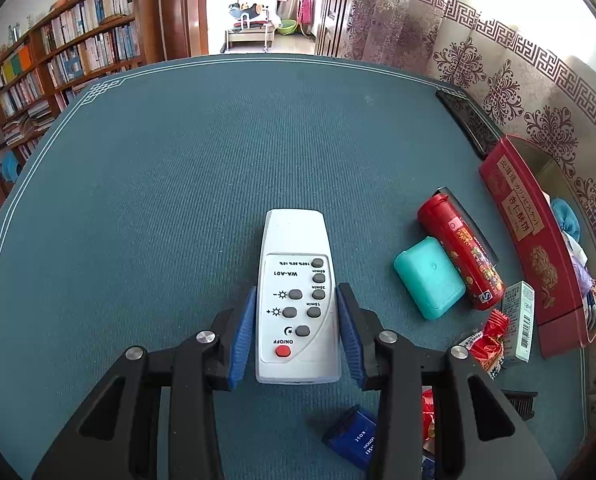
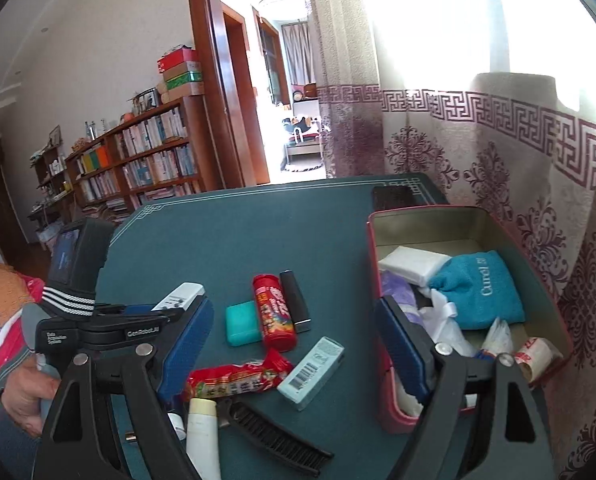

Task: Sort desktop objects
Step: 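Grasp the white remote with left gripper while right gripper grasps the red Skittles canister, then carry the Skittles canister into the tin and open the right gripper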

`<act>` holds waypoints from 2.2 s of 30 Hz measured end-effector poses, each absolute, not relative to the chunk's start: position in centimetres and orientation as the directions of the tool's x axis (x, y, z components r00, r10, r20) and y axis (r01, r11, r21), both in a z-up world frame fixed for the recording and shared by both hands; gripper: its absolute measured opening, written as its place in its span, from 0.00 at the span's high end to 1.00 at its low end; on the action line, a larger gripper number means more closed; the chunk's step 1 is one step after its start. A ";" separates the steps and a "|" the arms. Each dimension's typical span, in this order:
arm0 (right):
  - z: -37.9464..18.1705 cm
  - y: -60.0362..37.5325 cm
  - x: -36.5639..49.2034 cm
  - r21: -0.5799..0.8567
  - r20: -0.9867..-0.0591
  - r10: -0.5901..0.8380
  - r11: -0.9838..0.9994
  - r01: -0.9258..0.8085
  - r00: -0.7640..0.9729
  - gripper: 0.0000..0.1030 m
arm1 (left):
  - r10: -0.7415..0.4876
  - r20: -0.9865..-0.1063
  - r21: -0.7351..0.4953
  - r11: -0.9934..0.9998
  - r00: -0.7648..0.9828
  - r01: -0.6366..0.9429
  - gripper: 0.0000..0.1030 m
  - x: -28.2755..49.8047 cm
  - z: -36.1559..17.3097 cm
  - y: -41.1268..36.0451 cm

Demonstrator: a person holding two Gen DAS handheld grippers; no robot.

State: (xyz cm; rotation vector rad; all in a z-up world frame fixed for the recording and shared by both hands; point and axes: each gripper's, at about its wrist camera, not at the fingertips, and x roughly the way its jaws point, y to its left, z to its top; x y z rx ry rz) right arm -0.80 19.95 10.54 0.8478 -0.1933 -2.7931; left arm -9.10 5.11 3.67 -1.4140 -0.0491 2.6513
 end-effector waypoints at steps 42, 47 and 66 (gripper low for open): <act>2.0 18.5 -10.4 0.292 -0.763 -0.270 -0.954 0.059 -0.588 0.62 | 0.192 -0.807 -0.185 -0.980 -0.558 -0.069 0.59 -8.8 3.8 4.8; 2.0 18.8 -9.8 0.281 -0.765 -0.258 -0.958 0.055 -0.589 0.64 | 0.189 -0.806 -0.196 -0.979 -0.562 -0.048 0.59 -8.9 3.9 4.1; 2.3 18.8 -9.1 0.377 -0.734 -0.319 -0.926 0.031 -0.600 0.65 | 0.184 -0.815 -0.176 -0.982 -0.550 -0.069 0.59 -8.8 3.6 4.8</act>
